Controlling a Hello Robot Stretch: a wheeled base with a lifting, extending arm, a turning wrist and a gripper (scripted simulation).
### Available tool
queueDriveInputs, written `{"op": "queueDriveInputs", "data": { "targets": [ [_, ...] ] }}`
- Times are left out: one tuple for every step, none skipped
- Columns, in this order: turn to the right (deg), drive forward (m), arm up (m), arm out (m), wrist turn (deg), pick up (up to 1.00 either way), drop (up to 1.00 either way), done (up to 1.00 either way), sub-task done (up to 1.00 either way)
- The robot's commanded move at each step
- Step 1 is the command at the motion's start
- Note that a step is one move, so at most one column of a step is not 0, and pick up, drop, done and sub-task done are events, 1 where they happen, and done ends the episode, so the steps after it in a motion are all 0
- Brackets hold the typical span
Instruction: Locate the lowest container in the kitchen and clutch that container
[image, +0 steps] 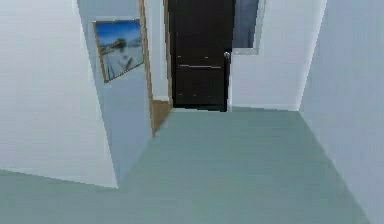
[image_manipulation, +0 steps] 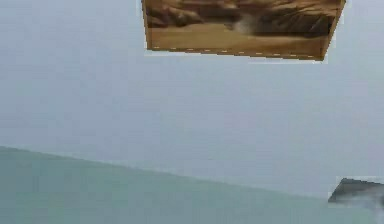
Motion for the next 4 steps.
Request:
{"op": "queueDriveInputs", "data": {
  "targets": [
    [0.0,1.00,0.00,0.00,0.0,0.00,0.00,0.00,0.00],
    [0.0,1.00,0.00,0.00,0.0,0.00,0.00,0.00,0.00],
    [0.0,0.55,0.00,0.00,0.0,0.00,0.00,0.00,0.00],
    [-45.0,0.00,0.00,0.00,0.0,0.00,0.00,0.00,0.00]
  ]
}}
